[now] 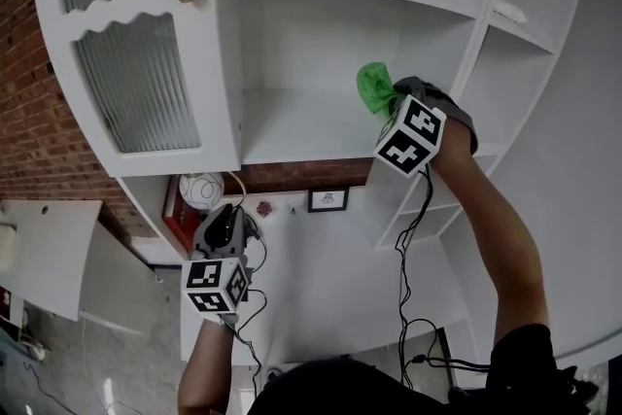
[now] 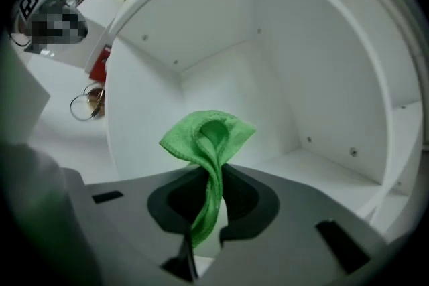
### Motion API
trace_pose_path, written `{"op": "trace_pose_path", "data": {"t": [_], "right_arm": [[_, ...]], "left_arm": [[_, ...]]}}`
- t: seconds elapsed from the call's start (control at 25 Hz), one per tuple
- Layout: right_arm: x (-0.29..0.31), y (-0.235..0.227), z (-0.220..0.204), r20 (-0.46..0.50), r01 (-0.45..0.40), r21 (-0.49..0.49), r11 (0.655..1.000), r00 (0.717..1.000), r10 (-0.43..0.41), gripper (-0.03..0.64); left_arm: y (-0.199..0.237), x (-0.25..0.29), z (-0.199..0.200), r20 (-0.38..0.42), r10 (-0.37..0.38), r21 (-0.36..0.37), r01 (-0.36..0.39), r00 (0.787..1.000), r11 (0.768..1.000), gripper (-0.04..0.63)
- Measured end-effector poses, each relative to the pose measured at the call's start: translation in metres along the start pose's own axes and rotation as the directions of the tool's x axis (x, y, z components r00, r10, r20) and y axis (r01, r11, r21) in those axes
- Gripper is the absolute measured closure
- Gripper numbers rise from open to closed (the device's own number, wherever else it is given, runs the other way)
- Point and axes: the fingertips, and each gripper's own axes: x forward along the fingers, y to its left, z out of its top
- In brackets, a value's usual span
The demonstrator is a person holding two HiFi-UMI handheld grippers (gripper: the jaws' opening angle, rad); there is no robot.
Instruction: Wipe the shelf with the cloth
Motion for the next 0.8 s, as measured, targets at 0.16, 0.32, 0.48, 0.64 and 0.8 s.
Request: {"op": "trace_pose_path", "data": {"t": [0.16, 0.32, 0.48, 0.64, 0.8], "right_arm": [[-0.042, -0.022, 0.024, 0.269, 0.077, 0.211, 0.975, 0.954, -0.133, 0.572], [-0.074, -0.028, 0.030, 0.468, -0.069, 0.442, 0.894, 0.868, -0.164, 0.570], [-0.090, -0.021, 0.031, 0.586, -0.234, 0.581, 0.780, 0.785, -0.201, 0.568], [-0.094, -0.004, 0.035, 0.663, -0.367, 0.625, 0.689, 0.715, -0.221, 0.568], [-0.098, 0.014, 0.041, 0.710, -0.441, 0.634, 0.636, 0.658, -0.252, 0.568]], "left_arm": [[-0.003, -0.007, 0.011, 0.013, 0.018, 0.026, -0.019, 1.000, 0.999, 0.532], [-0.003, -0.012, 0.023, 0.037, 0.043, 0.036, -0.044, 0.998, 0.998, 0.532], [-0.004, -0.019, 0.039, 0.062, 0.060, 0.045, -0.063, 0.996, 0.997, 0.532], [-0.009, -0.027, 0.055, 0.086, 0.066, 0.060, -0.071, 0.994, 0.996, 0.532], [-0.005, -0.037, 0.072, 0.116, 0.098, 0.096, -0.110, 0.988, 0.989, 0.531]]}}
